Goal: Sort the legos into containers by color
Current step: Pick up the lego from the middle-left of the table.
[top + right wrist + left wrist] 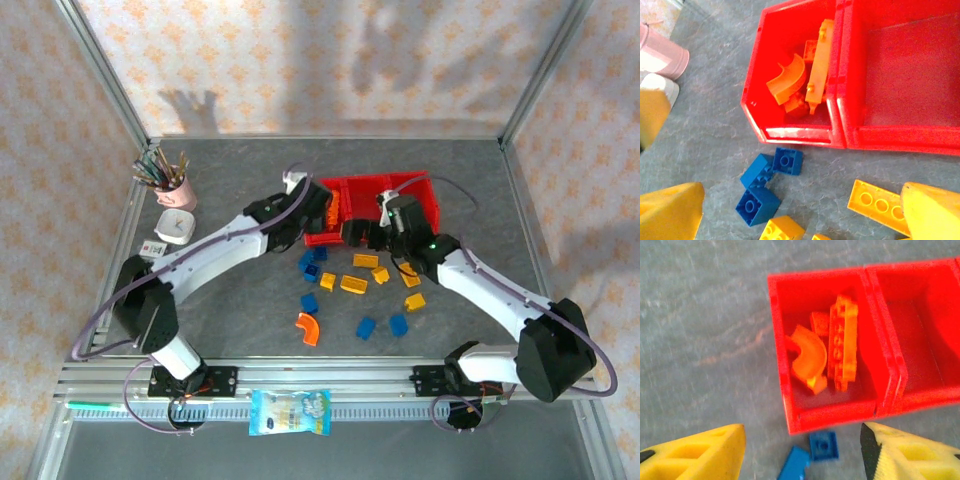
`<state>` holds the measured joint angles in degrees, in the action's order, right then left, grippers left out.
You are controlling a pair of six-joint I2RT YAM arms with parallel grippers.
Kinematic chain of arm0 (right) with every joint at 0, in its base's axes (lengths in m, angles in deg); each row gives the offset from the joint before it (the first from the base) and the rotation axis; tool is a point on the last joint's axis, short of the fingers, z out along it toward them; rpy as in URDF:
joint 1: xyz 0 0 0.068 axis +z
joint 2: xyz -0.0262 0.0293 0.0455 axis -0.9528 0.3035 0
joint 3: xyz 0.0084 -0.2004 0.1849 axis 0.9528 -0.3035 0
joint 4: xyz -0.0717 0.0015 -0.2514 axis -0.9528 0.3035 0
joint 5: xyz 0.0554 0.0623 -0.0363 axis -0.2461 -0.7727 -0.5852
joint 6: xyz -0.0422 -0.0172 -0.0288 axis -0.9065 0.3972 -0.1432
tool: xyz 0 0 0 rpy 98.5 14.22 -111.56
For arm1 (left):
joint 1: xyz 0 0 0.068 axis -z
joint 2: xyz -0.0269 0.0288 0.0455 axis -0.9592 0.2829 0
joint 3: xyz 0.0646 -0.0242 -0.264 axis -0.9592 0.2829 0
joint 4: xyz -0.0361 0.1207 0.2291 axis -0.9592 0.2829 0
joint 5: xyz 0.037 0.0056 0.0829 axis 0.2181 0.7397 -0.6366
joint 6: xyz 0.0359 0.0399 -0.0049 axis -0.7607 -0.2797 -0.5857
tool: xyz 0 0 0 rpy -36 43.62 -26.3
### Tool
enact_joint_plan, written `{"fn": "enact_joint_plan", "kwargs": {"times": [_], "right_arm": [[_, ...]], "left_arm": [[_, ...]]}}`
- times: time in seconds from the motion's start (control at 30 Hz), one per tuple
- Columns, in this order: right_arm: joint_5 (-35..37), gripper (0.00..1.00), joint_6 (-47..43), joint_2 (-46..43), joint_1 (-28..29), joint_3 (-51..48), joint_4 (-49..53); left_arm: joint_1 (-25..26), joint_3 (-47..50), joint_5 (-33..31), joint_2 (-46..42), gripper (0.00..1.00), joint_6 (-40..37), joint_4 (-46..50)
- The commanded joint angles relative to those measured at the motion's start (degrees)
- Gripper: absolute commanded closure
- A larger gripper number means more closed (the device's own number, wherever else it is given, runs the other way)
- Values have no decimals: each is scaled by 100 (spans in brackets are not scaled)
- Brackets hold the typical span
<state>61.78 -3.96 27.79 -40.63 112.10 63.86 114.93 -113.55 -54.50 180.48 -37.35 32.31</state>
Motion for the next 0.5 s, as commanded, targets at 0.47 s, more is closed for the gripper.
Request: {"fn": "enact_joint_plan", "kwargs": {"times": [0.47], "right_arm": [[-510, 0, 370, -689, 629, -1504, -198]], "left_arm": [[1873, 2246, 691, -1136, 23, 2943, 567]]}}
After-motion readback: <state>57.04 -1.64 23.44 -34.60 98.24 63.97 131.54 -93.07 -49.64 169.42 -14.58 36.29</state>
